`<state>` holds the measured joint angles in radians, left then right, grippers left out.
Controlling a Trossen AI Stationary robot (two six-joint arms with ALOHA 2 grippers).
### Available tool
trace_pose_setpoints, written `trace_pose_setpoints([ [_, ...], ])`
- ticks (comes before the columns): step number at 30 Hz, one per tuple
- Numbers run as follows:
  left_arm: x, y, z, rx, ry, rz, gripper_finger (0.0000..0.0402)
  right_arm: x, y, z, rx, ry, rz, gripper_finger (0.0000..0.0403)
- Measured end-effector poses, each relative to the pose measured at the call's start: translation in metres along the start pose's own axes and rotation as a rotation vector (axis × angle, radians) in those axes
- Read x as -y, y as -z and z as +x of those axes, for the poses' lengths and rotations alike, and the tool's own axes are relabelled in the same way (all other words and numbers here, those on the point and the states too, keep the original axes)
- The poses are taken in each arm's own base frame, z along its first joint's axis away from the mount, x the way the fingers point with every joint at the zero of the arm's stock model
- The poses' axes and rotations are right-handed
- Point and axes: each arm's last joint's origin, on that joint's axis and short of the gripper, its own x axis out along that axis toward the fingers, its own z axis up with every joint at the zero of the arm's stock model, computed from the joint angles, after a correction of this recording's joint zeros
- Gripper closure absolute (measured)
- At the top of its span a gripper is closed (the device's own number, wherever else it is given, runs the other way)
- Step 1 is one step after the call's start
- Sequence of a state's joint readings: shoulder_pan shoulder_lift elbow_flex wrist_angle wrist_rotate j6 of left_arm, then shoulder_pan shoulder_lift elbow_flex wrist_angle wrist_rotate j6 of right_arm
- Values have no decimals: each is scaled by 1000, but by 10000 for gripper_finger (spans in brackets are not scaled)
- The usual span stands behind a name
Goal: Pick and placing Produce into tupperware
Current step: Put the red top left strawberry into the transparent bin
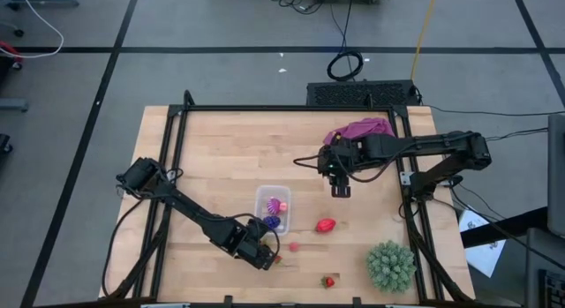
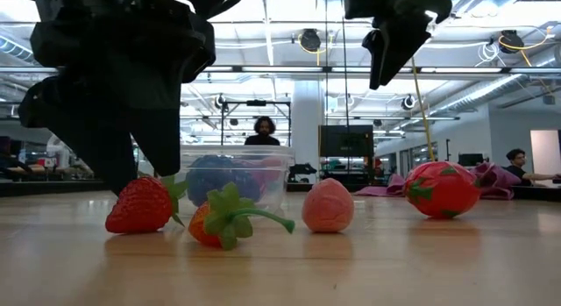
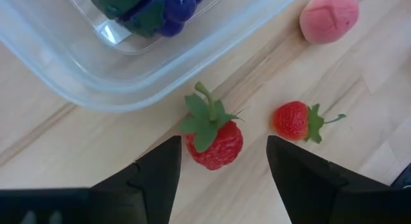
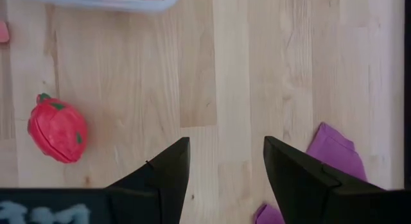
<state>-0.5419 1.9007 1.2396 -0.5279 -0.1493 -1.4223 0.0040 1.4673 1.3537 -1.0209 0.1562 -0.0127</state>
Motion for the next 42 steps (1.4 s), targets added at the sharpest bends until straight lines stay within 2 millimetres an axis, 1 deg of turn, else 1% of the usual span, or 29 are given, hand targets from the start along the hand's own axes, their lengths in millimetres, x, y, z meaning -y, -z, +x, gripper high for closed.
trace_pose_setpoints([
  [3,-1,0,0,0,-7,2,170,0,-1,0,8,0,-1,213],
  [6,-2,1,5,-2,-28,6,170,0,-1,0,8,0,-1,213],
  [9,-3,1,13,-17,-38,5,170,0,-1,0,9,0,-1,213],
  [14,-3,0,18,-19,-44,5,170,0,-2,0,16,-1,0,213],
  [27,-4,0,19,-19,-49,9,171,0,-5,0,48,0,5,213],
  [30,-4,0,19,-18,-52,9,188,0,-5,0,52,0,5,213],
  [35,-5,0,19,-16,-56,19,240,0,-5,0,52,0,5,213],
  [38,-5,1,19,-15,-54,25,263,0,-5,0,52,0,6,213],
  [42,-4,2,19,-12,-52,29,268,0,-5,0,52,0,6,213],
])
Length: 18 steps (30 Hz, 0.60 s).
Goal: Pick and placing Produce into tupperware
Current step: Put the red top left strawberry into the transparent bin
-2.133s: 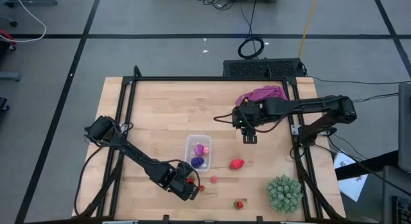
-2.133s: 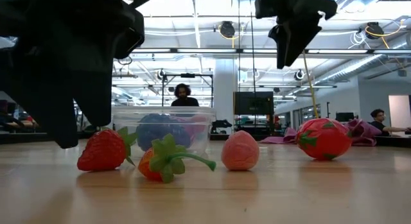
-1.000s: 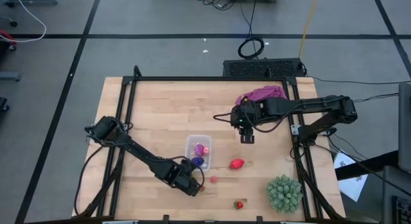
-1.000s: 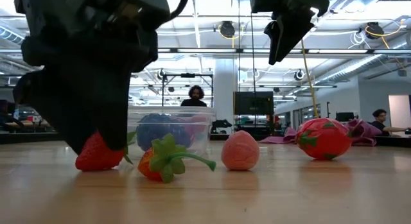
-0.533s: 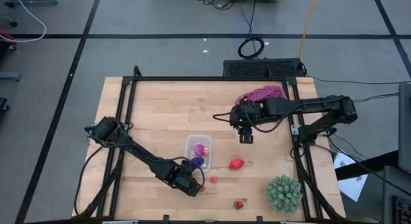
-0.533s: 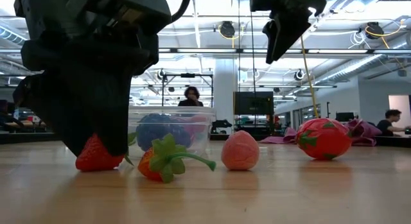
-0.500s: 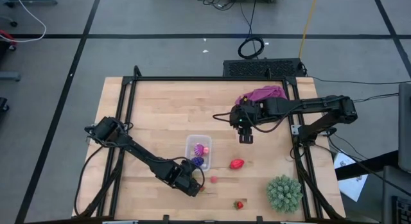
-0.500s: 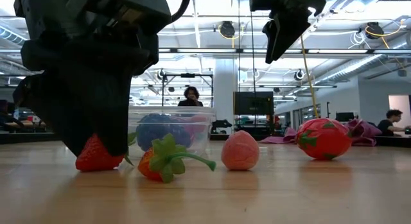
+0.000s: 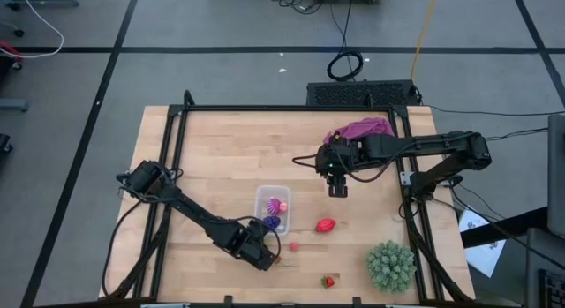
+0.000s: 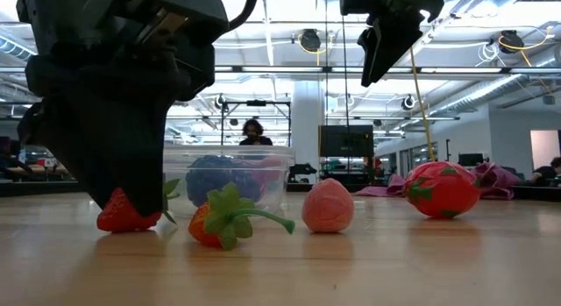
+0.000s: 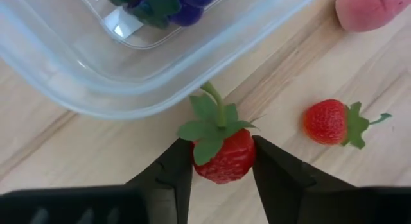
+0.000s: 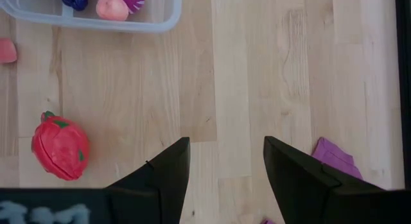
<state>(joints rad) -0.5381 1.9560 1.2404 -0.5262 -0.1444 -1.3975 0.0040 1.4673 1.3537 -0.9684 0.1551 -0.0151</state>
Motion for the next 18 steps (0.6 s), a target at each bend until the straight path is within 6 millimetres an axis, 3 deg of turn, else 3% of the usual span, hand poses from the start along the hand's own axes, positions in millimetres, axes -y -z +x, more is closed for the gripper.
trace_pose_setpoints([
  [7,9,5,-6,6,33,-1,248,0,0,0,0,0,0,213],
  [18,32,14,-26,11,116,27,262,0,0,0,-1,0,3,213],
])
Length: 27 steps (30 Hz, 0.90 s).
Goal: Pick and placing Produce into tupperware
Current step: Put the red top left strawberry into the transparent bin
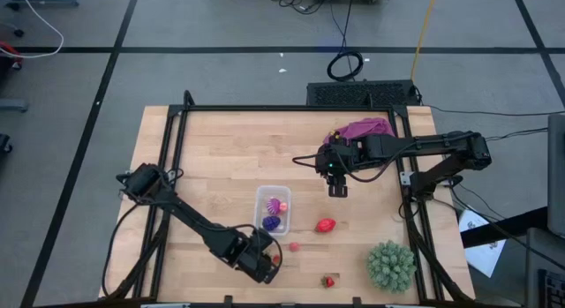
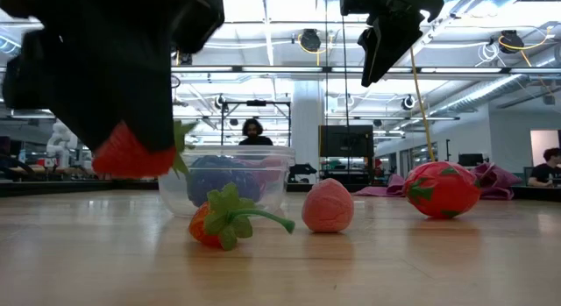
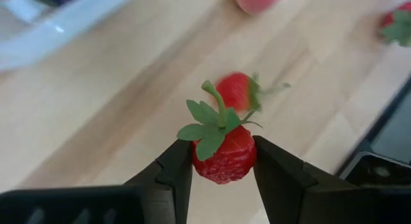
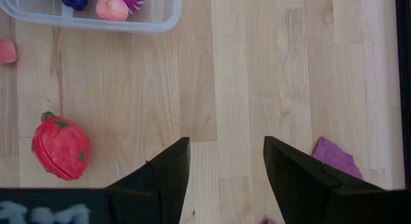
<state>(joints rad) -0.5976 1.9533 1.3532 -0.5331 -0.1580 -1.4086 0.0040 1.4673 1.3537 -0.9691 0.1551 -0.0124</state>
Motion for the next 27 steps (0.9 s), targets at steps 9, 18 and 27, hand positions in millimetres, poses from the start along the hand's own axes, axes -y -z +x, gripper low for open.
trace_pose_setpoints([
  [9,9,-12,-11,23,-10,80,253,0,0,0,-1,0,13,213],
  [18,5,-34,-23,11,-138,160,252,0,1,0,-9,0,26,213],
  [27,5,-69,-47,6,-238,259,252,0,1,0,-9,0,26,213],
])
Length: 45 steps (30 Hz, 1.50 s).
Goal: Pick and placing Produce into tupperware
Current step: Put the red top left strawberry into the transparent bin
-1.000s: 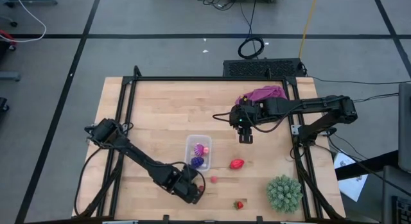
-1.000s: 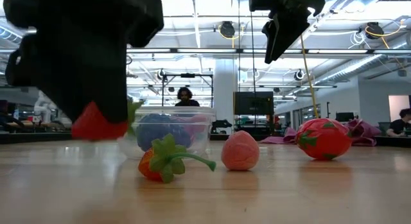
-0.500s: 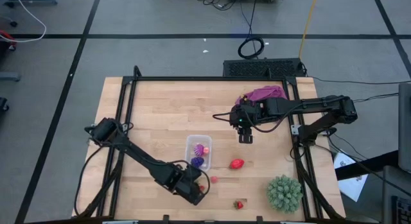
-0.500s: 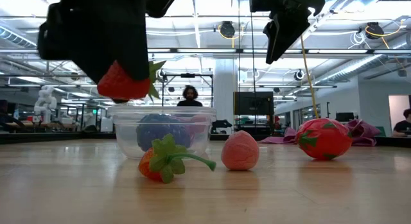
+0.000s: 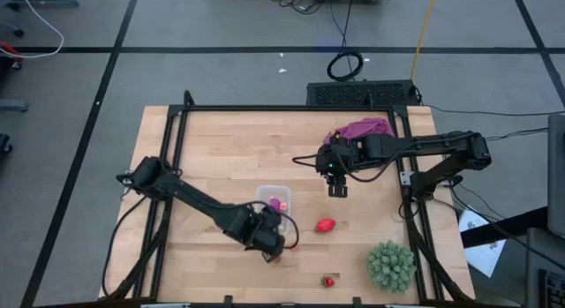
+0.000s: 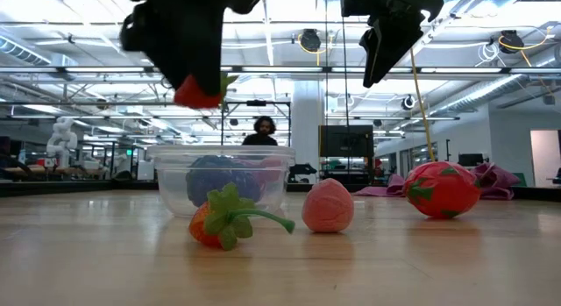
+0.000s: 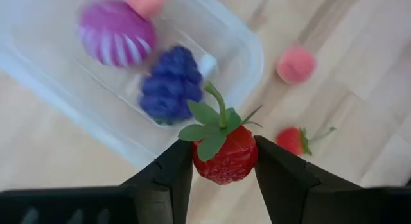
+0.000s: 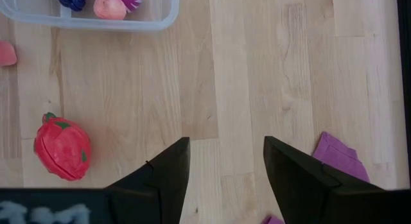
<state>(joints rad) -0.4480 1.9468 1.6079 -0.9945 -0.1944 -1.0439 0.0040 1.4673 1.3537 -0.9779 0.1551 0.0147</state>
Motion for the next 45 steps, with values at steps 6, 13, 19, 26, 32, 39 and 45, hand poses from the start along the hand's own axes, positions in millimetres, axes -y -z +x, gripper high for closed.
trace_pose_setpoints([
  [6,-22,-20,-5,-10,-129,53,252,0,0,0,0,0,0,213],
  [13,-46,-47,-1,-2,-203,88,252,0,0,0,-1,0,-1,213],
  [19,-59,-61,8,27,-216,100,252,0,0,0,-1,0,-3,213],
  [26,-71,-60,30,9,-221,100,252,0,0,0,-2,0,-8,213],
  [32,-76,-56,46,-3,-187,74,252,0,0,0,-1,0,-8,213],
  [39,-78,-53,52,0,-181,77,252,0,0,0,0,0,-7,213],
  [45,-78,-53,52,2,-181,63,252,0,0,0,2,0,-7,213],
])
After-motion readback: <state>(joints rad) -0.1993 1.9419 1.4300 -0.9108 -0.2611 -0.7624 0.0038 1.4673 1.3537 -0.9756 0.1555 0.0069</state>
